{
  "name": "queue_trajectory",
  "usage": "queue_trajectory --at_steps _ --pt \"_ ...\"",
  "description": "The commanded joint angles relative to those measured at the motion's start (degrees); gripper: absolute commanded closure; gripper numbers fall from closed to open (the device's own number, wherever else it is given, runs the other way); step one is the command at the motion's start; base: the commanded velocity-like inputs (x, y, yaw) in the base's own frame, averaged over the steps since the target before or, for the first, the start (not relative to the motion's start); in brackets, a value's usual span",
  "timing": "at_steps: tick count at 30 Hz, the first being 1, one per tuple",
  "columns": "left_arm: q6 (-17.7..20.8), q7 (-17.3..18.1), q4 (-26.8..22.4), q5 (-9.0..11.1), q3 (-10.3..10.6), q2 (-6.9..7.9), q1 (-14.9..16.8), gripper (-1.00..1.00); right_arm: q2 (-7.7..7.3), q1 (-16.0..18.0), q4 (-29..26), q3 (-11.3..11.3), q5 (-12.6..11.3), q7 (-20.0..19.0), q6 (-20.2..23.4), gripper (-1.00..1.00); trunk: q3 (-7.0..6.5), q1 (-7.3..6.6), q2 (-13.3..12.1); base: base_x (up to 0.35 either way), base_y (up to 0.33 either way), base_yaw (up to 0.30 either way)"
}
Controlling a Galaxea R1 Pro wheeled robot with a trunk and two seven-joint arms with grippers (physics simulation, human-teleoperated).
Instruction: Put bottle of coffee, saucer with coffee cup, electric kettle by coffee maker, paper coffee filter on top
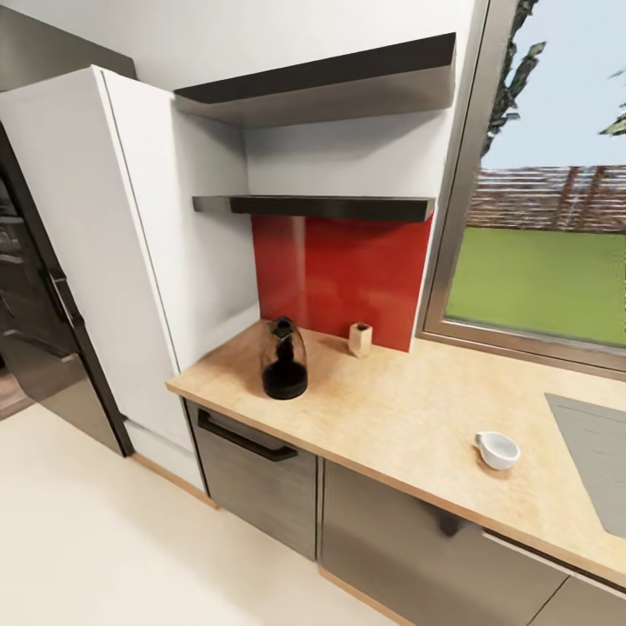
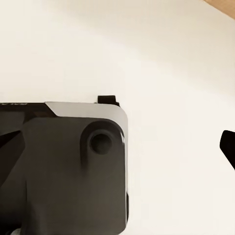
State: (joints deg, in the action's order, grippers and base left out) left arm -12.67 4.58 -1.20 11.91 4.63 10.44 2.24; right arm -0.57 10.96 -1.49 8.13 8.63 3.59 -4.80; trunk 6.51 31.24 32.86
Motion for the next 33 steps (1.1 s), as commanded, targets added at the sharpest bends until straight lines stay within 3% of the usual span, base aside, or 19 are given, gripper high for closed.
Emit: queue_trajectory --at_steps 1,22,33 --pt "-0.2 0.3 0.1 0.7 0.5 0.02 0.0 -1.0 0.01 0.1 0.1 0.5 0.6 0.2 -0.2 -1.0 0.07 0.03 0.1 0.096 0.328 -0.1" --pt "-0.2 0.2 0.0 0.8 0.5 0.03 0.0 -1.0 0.09 0.1 0.0 0.5 0.6 0.2 -0.2 -1.0 -0.12 0.03 0.1 0.042 0.333 -0.244" --pt "-0.3 0.2 0.0 0.7 0.6 0.01 0.0 -1.0 0.32 0.0 0.0 0.4 0.6 0.2 -0.3 -1.0 -0.12 0.03 0.1 0.135 0.225 -0.031"
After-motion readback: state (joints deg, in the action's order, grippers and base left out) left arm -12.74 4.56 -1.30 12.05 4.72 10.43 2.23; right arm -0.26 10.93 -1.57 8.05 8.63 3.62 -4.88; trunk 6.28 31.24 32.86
